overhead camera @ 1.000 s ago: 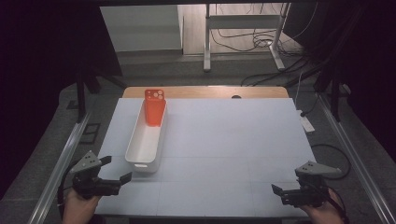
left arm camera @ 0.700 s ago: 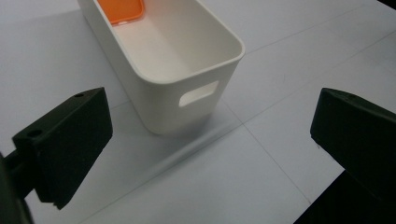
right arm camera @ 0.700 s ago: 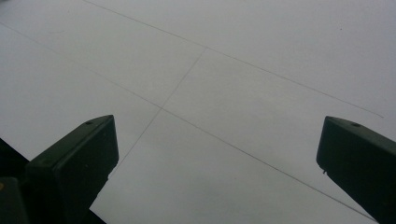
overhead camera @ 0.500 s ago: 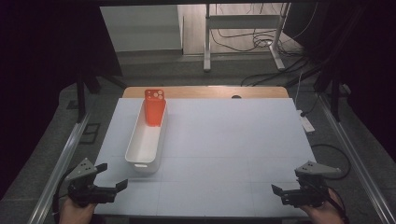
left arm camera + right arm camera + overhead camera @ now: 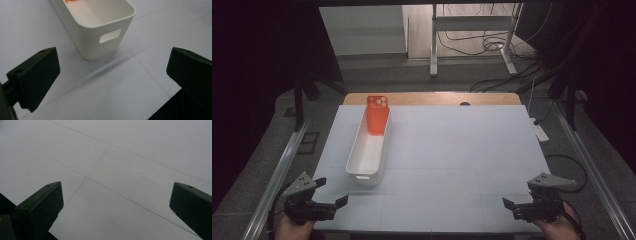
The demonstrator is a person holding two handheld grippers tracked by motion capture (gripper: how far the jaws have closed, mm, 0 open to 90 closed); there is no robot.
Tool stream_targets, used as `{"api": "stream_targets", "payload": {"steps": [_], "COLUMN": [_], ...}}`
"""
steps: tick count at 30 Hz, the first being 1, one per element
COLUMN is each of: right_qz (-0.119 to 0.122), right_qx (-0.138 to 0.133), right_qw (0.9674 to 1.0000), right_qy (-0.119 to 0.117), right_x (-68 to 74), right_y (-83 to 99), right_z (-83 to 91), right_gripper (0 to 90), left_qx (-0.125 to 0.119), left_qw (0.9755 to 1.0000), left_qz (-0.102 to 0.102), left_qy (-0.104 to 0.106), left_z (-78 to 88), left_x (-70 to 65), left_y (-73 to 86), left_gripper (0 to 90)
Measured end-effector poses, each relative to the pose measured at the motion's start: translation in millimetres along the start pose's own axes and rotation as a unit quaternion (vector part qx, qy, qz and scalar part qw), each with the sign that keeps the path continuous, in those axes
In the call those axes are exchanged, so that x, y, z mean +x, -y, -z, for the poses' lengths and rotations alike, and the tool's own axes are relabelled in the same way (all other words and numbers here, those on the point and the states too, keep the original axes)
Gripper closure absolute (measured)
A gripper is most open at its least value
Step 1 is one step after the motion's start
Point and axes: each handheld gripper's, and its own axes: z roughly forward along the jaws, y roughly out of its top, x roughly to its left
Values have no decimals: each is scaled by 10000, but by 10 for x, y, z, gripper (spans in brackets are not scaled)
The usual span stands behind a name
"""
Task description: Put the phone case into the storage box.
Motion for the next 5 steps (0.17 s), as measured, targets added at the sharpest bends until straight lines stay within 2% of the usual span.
{"api": "stream_targets", "payload": {"steps": [5], "right_qz": [14], "right_qx": [10], "right_qw": [10000], "right_qy": [-3], "right_x": [-2], "right_y": [2], "right_z": [-6], "right_gripper": [0], "left_qx": [14], "left_qw": [10000], "left_qz": [20], "left_qy": [8], "left_z": [-7], "left_x": [4], "left_y": [-6], "left_gripper": [0]}}
